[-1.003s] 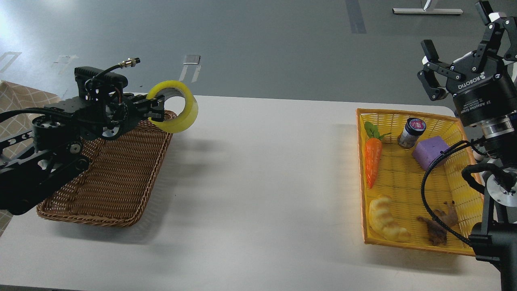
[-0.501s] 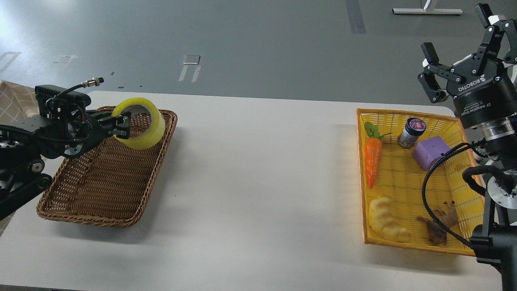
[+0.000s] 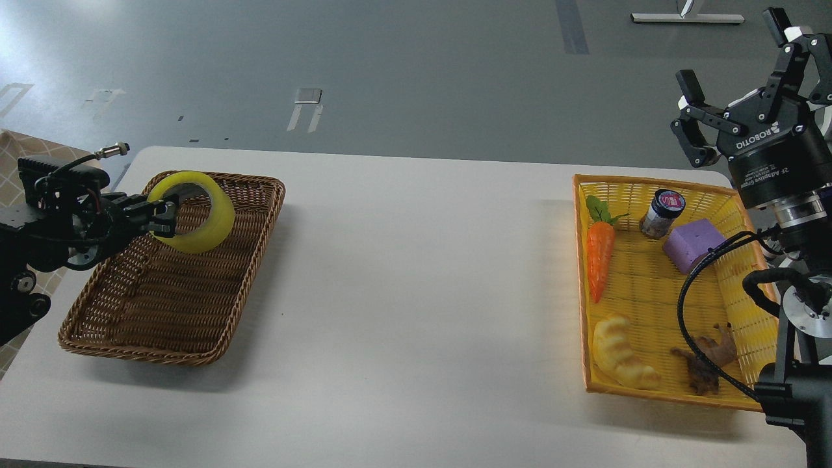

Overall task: Place and transfer tape with both arms
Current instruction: 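Lower the tape roll into the basket and release it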

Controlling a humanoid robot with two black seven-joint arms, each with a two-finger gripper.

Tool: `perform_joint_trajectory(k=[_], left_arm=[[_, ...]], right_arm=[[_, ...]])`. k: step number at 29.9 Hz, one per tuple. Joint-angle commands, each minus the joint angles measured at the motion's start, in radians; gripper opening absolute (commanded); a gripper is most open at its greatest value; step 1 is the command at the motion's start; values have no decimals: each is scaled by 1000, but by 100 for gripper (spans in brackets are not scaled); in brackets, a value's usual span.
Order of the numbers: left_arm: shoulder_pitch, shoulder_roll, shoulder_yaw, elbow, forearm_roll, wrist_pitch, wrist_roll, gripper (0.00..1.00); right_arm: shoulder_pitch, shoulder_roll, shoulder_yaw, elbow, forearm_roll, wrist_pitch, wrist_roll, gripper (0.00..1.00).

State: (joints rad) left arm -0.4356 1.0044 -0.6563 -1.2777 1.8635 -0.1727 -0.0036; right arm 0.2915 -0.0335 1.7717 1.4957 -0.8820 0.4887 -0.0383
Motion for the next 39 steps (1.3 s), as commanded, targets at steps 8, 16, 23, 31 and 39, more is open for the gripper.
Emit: perform_joint_trajectory(k=[8,16,23,31,39], left_arm=[[58,-7,1,63,3,47,-30,3],[83,-29,0,93,0,76,-30,7],[83,-47,0,95,-3,85,-52,11],[87,-59,0,150,-6,91,-113,85],[87,-73,0,238,-4,133,-161,92]], right_arm=[[2,0,-20,-2,-2,0,0,100],[0,0,-23,-3,-2,0,0,100],[2,-2,-24,-6,-3,0,0,100],[0,-2,-24,-5,-3,0,0,100],[-6,-2,-24,-2,-2,0,0,100]])
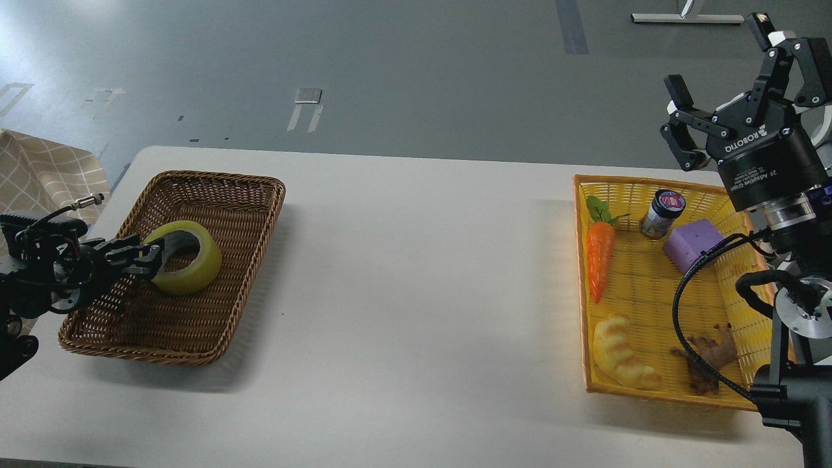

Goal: Place and transfer tape with both arms

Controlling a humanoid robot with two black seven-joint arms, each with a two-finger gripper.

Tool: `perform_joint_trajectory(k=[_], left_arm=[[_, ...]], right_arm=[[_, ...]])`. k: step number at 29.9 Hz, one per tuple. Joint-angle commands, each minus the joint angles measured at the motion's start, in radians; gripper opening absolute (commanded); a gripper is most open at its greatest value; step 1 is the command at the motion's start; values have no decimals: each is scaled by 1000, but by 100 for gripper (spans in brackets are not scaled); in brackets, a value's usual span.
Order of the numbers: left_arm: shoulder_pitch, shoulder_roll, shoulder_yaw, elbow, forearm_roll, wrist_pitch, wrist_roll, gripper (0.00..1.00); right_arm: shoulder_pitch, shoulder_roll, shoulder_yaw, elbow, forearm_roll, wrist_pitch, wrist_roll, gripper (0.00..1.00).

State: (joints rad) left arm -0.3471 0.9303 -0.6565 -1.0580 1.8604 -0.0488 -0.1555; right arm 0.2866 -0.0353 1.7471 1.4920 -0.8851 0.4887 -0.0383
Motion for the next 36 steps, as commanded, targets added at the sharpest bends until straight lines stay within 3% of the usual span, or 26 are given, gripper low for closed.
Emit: perform_joint_trajectory(k=[1,9,11,12,15,20,25,31,36], left_arm=[[-1,2,0,26,-1,20,-12,95],[-23,5,-26,26,-29,96,-93,98],[-38,25,-43,-14,-133,112,-143,98],[-47,57,-67,-89,-250,106,-189,98],[-58,135,-115,-238,-573,89,-249,98],[-182,144,-133,-346,-927,66,-259,98],[-248,-29,-221,-395,-1133,56,-250,98],[-227,-426,-369,-418,-1234,52,-214,98],[-164,-605,-419,-473,-1234,-83,-211,98]], right_arm=[[-1,0,0,1,0,0,0,100],[-14,3,-1,7,2,0,0,100],[-14,3,-3,7,2,0,0,100],[-12,3,-3,7,2,0,0,100],[-10,3,-3,7,2,0,0,100],[-6,3,-6,8,2,0,0,100],[5,8,-43,16,0,0,0,100],[72,20,-64,24,0,0,0,100],[94,35,-83,59,2,0,0,100]])
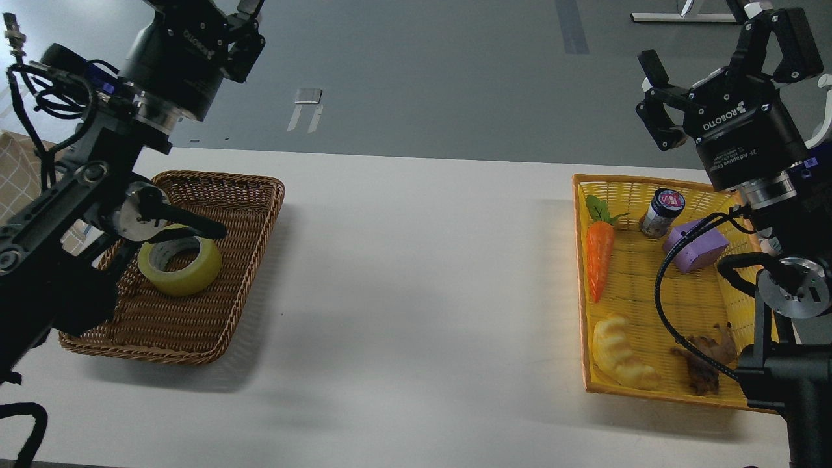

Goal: Place and transfer tape with both arms

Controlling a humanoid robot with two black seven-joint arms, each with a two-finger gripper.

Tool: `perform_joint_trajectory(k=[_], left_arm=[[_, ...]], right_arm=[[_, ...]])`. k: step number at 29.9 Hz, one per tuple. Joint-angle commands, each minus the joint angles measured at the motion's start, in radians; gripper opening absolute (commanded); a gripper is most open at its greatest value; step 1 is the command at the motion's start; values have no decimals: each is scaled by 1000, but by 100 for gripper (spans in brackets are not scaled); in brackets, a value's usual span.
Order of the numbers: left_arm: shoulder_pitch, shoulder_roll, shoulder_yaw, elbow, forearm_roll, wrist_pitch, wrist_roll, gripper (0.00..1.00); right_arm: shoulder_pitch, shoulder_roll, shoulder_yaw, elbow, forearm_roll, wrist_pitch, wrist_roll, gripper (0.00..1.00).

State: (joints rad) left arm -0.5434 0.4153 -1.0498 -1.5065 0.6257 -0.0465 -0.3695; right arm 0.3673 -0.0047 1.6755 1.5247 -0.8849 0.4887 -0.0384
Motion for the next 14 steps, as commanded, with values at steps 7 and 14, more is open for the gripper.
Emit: perform_joint_trajectory(k=[7,14], left_arm=[[106,-191,-122,26,8,-165,80,98],[145,-214,-226,26,-20,-196,66,98]], right_arm=[[51,5,-16,69,1,-45,0,100],[48,5,-105,88,-6,-111,-2,100]])
